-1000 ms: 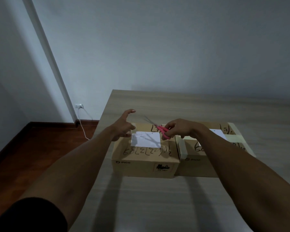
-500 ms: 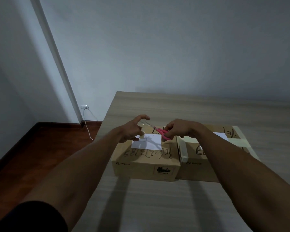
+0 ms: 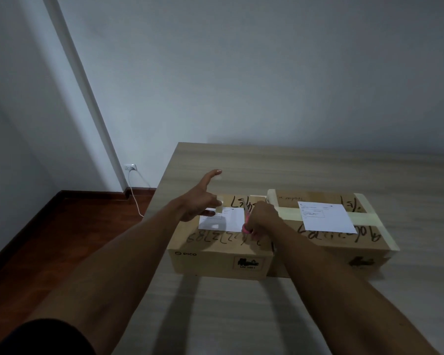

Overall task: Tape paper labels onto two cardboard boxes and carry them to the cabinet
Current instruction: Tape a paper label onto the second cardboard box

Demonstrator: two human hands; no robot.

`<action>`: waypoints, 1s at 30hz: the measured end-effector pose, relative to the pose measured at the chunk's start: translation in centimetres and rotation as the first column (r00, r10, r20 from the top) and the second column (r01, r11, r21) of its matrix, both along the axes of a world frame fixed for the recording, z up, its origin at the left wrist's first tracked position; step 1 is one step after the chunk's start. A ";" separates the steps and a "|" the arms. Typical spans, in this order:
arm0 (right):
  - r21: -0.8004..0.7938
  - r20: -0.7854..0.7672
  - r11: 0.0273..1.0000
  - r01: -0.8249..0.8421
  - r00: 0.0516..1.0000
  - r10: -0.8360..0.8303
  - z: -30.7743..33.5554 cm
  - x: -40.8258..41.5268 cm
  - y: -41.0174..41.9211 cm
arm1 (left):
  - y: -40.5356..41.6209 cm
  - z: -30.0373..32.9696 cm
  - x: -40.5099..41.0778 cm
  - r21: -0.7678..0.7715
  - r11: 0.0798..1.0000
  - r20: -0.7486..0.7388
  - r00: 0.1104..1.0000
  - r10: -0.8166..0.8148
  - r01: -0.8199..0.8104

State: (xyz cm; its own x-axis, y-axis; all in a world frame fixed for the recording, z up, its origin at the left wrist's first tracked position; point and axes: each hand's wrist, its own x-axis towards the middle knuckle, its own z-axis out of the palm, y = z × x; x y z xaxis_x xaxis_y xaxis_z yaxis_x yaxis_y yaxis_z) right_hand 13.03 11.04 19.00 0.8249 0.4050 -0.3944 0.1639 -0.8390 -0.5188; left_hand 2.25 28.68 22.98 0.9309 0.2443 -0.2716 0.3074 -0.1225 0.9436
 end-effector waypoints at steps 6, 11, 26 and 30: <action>-0.065 -0.037 0.995 0.080 0.996 -0.082 -3.6 -1.1 -0.3 | -0.5 0.3 -0.3 -0.026 1.000 0.002 1.000 -0.004 0.004; -0.020 -0.497 0.889 0.458 0.767 -0.406 -3.3 -0.5 -0.4 | -0.7 0.5 -0.6 -0.016 1.000 -0.007 1.000 -0.026 0.026; 0.710 -0.423 0.639 0.296 0.905 0.050 3.4 1.5 4.1 | -1.3 0.5 0.1 -0.136 0.989 -0.014 0.998 -0.066 0.063; 0.720 -0.469 0.606 0.338 0.881 0.067 2.3 1.6 4.6 | -1.1 0.4 -0.1 -0.155 0.986 -0.009 0.998 -0.056 0.054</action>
State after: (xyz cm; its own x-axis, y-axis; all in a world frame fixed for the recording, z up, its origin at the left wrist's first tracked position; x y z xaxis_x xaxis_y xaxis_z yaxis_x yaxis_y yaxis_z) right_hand 14.66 15.69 21.31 0.7320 0.6132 -0.2968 -0.3114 -0.0863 -0.9464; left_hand 2.20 27.54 23.35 0.9379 0.1471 -0.3142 0.3165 0.0078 0.9486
